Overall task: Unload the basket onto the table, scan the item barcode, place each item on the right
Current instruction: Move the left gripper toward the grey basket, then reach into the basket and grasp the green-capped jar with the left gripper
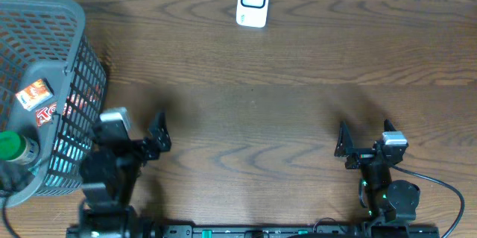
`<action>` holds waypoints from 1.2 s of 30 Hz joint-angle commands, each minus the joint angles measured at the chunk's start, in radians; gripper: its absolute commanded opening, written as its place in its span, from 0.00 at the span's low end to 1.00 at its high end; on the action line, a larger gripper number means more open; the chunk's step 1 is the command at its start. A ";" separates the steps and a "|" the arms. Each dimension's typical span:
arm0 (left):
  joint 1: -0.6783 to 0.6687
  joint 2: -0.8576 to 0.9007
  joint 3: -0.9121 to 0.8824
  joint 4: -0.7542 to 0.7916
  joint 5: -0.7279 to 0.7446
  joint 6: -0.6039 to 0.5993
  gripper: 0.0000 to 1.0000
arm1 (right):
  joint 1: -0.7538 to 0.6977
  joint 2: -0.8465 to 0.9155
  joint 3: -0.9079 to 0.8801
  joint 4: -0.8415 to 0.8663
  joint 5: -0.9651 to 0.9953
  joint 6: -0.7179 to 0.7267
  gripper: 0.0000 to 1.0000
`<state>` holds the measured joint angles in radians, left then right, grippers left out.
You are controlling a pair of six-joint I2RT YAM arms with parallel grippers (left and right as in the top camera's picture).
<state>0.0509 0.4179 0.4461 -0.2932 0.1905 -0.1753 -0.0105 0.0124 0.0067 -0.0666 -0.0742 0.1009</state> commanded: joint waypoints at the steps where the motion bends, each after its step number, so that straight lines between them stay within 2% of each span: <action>1: 0.004 0.159 0.265 -0.133 0.067 0.007 0.98 | 0.005 -0.006 -0.001 -0.003 0.005 -0.012 0.99; 4: 0.004 0.286 0.476 -0.331 0.212 0.007 0.98 | 0.005 -0.006 -0.001 -0.003 0.005 -0.012 0.99; 6: 0.004 0.344 0.549 -0.406 0.229 0.006 0.98 | 0.005 -0.006 -0.001 -0.003 0.005 -0.012 0.99; 11: 0.005 0.412 0.623 -0.444 0.270 0.006 0.98 | 0.005 -0.006 -0.001 -0.003 0.005 -0.011 0.99; 15: 0.040 0.507 0.880 -0.539 0.255 0.007 0.98 | 0.005 -0.006 -0.001 -0.003 0.005 -0.012 0.99; 17: 0.082 0.585 1.068 -0.631 0.164 0.006 0.98 | 0.005 -0.006 -0.001 -0.003 0.005 -0.011 0.99; 21: 0.207 0.791 1.466 -0.919 -0.209 -0.045 0.98 | 0.005 -0.006 -0.001 -0.003 0.005 -0.011 0.99; 24: 0.332 0.939 1.662 -1.099 -0.362 -0.046 0.98 | 0.005 -0.006 -0.001 -0.003 0.005 -0.012 0.99; 29: 0.592 1.115 1.709 -1.208 -0.364 -0.192 0.98 | 0.005 -0.006 -0.001 -0.003 0.005 -0.012 0.99; 32: 0.698 1.209 1.689 -1.212 -0.364 -0.202 0.98 | 0.005 -0.006 -0.001 -0.003 0.005 -0.012 0.99; 36: 0.772 1.320 1.658 -1.215 -0.364 -0.201 0.98 | 0.005 -0.006 -0.001 -0.003 0.005 -0.012 0.99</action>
<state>0.7826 1.7020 2.1178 -1.4960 -0.1417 -0.3454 -0.0105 0.0120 0.0067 -0.0658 -0.0731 0.0978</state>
